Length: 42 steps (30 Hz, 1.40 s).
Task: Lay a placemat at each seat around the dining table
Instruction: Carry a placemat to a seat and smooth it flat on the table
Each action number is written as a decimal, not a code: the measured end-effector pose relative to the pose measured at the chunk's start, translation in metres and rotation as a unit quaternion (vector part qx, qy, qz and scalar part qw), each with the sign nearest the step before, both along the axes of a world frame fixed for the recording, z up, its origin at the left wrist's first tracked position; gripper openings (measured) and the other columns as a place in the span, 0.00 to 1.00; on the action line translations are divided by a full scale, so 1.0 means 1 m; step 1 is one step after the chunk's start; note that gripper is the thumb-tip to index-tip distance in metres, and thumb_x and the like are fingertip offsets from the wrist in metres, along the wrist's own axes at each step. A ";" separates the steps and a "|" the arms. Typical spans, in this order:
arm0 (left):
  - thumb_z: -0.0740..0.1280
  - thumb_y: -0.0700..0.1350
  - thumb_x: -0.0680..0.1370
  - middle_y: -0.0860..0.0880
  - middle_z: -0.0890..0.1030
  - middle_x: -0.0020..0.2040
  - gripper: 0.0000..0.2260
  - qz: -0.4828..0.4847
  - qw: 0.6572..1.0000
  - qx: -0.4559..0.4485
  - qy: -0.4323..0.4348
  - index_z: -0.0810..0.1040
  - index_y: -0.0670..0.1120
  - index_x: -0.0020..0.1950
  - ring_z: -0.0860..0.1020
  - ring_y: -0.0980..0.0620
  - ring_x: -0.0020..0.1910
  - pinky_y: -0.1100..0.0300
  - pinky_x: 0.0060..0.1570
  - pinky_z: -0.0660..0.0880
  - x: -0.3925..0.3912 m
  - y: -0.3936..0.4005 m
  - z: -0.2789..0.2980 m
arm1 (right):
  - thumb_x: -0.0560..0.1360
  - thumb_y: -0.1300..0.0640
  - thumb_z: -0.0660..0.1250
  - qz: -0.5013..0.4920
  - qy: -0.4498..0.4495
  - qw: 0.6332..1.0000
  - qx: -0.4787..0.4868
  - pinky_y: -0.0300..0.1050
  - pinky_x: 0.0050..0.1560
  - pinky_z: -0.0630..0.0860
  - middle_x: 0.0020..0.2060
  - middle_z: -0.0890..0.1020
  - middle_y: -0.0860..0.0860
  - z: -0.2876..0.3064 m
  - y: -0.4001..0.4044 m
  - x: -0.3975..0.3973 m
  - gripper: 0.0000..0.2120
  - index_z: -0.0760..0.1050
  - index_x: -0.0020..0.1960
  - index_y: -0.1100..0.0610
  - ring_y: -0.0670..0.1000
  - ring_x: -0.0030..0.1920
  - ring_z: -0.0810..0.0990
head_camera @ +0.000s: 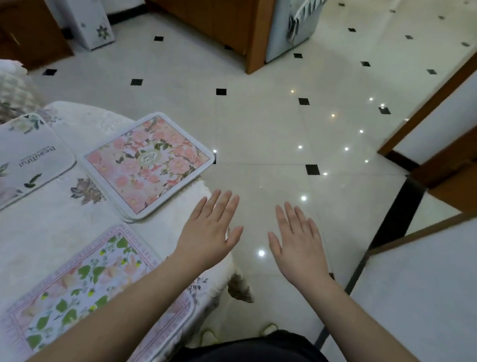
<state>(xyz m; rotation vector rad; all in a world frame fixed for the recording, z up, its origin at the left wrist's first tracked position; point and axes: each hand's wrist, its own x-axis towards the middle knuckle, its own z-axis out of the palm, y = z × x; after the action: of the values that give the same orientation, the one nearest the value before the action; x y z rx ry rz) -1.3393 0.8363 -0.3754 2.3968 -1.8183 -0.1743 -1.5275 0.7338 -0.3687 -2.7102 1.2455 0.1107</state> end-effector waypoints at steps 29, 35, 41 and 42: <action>0.41 0.62 0.81 0.48 0.51 0.82 0.30 -0.056 0.994 0.069 -0.060 0.49 0.52 0.82 0.45 0.45 0.81 0.46 0.77 0.40 -0.116 -0.266 -0.008 | 0.80 0.45 0.47 -0.066 -0.024 0.996 -0.049 0.58 0.75 0.49 0.77 0.63 0.54 -0.027 -0.237 -0.111 0.29 0.60 0.78 0.56 0.56 0.77 0.59; 0.48 0.59 0.82 0.47 0.58 0.81 0.28 -0.054 0.996 0.019 -0.069 0.59 0.49 0.80 0.53 0.44 0.80 0.45 0.76 0.47 -0.113 -0.297 -0.010 | 0.80 0.45 0.49 -0.067 -0.032 0.995 -0.063 0.58 0.75 0.49 0.77 0.63 0.54 -0.029 -0.269 -0.107 0.30 0.59 0.78 0.56 0.57 0.77 0.58; 0.50 0.59 0.82 0.46 0.61 0.80 0.28 -0.037 0.996 0.015 -0.079 0.59 0.48 0.80 0.56 0.43 0.79 0.45 0.76 0.47 -0.096 -0.318 -0.013 | 0.80 0.45 0.48 -0.054 -0.040 0.995 -0.078 0.58 0.75 0.50 0.77 0.63 0.54 -0.028 -0.299 -0.085 0.30 0.59 0.78 0.56 0.56 0.77 0.58; 0.49 0.59 0.82 0.46 0.61 0.80 0.29 -0.034 0.996 0.018 -0.080 0.59 0.48 0.80 0.56 0.43 0.79 0.44 0.75 0.47 -0.092 -0.323 -0.013 | 0.80 0.45 0.48 -0.054 -0.040 0.994 -0.082 0.58 0.75 0.50 0.77 0.63 0.54 -0.028 -0.305 -0.079 0.30 0.59 0.78 0.56 0.56 0.77 0.58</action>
<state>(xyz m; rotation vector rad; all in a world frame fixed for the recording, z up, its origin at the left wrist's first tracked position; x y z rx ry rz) -1.4308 0.5129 -0.3880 2.4372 -1.9835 -0.0218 -1.6069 0.4292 -0.3968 -2.7440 1.4319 -0.1157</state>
